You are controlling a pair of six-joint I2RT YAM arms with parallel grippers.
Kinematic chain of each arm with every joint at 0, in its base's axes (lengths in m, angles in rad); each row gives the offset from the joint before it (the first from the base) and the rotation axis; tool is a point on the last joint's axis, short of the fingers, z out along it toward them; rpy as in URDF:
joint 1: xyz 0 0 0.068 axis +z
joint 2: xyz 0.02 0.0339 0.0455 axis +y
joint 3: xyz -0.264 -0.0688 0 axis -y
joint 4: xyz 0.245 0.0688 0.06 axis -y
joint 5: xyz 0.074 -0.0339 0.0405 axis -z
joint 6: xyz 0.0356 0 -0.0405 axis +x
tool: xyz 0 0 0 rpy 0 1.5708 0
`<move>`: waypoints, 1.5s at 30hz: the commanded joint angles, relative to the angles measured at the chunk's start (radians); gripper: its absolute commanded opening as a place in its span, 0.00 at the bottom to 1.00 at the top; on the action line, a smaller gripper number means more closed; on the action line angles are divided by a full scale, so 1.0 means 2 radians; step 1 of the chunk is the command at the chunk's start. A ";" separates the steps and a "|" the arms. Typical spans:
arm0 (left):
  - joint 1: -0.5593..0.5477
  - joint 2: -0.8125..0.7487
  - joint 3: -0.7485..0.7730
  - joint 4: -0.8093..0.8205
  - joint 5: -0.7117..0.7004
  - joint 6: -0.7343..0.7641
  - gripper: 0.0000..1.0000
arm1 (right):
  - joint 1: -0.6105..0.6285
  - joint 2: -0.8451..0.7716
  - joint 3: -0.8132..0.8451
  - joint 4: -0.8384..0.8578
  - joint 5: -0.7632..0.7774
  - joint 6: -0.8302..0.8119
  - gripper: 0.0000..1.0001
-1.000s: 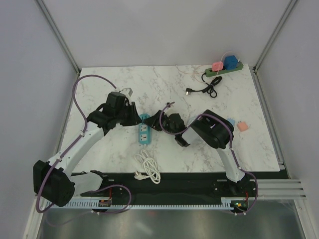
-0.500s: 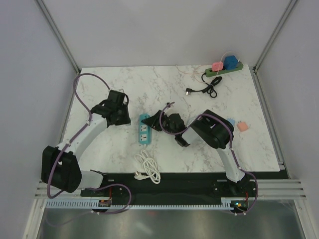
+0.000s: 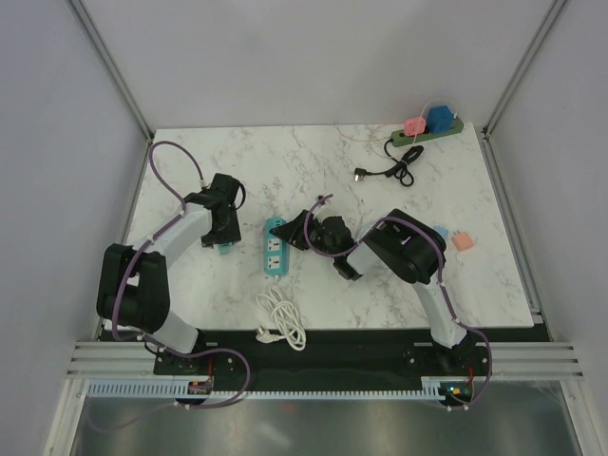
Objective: Pull the plug off the socket
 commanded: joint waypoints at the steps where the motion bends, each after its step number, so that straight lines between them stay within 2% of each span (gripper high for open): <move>1: -0.001 -0.002 0.011 -0.002 -0.024 -0.005 0.62 | 0.002 0.029 -0.023 -0.084 -0.012 -0.040 0.00; 7: -0.001 -0.017 0.012 0.001 -0.025 -0.018 0.84 | 0.001 0.029 -0.022 -0.088 -0.015 -0.041 0.00; 11: -0.001 -0.048 0.003 0.021 -0.004 -0.017 0.86 | 0.001 0.030 -0.019 -0.091 -0.016 -0.042 0.00; 20: -0.001 -0.117 -0.021 0.079 0.126 -0.004 0.83 | 0.003 0.041 0.010 -0.124 -0.027 -0.032 0.00; 24: -0.001 -0.143 -0.031 0.091 0.173 -0.010 0.82 | 0.005 0.043 0.059 -0.201 -0.035 -0.011 0.00; 26: -0.001 -0.163 -0.037 0.098 0.185 -0.014 0.82 | 0.005 0.037 0.079 -0.200 -0.042 0.007 0.00; 29: -0.001 -0.188 -0.043 0.103 0.188 -0.022 0.83 | 0.005 0.020 0.129 -0.302 -0.030 -0.025 0.00; 30: -0.001 -0.193 -0.044 0.103 0.193 -0.026 0.83 | 0.005 0.017 0.170 -0.363 -0.021 -0.035 0.00; 33: -0.001 -0.210 -0.048 0.106 0.199 -0.031 0.83 | -0.001 0.014 0.244 -0.461 -0.003 -0.068 0.00; 36: -0.001 -0.220 -0.050 0.107 0.206 -0.035 0.83 | -0.018 0.026 0.302 -0.521 -0.004 -0.081 0.00; 45: 0.000 -0.235 -0.052 0.111 0.212 -0.042 0.83 | -0.072 0.082 0.425 -0.603 -0.005 -0.104 0.00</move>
